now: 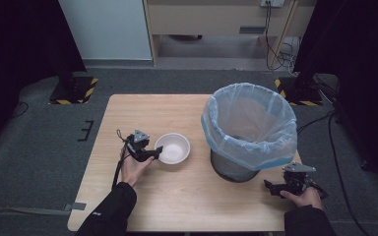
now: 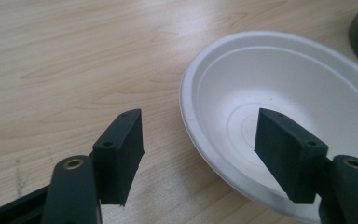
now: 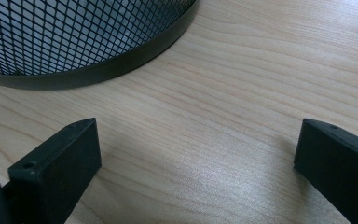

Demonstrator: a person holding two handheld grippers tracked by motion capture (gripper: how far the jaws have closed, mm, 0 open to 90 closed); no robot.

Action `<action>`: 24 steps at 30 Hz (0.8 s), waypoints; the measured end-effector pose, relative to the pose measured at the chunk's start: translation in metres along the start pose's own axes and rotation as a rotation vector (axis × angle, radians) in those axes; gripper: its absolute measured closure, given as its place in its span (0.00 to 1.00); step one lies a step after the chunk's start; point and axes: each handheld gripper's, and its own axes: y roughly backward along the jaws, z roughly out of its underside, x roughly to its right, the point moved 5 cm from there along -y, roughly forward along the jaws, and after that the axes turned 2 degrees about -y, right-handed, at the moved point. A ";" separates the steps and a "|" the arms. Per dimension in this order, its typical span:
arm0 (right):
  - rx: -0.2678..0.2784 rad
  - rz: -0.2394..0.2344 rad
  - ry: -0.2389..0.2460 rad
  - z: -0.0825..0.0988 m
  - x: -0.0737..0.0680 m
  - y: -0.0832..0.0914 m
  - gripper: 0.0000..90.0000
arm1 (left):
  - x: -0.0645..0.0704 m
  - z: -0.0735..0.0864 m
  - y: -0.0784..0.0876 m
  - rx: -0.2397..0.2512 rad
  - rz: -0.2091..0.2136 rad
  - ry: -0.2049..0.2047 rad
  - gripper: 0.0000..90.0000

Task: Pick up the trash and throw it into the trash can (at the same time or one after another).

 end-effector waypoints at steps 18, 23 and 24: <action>0.000 0.000 0.000 0.000 0.000 0.000 0.01 | 0.016 0.000 -0.005 -0.043 0.031 0.044 0.83; 0.000 -0.001 0.002 0.000 0.000 0.000 0.01 | 0.022 -0.015 0.009 0.043 0.041 0.027 0.91; 0.000 -0.001 0.001 0.000 0.000 0.000 0.01 | 0.022 -0.015 0.009 0.043 0.041 0.027 0.91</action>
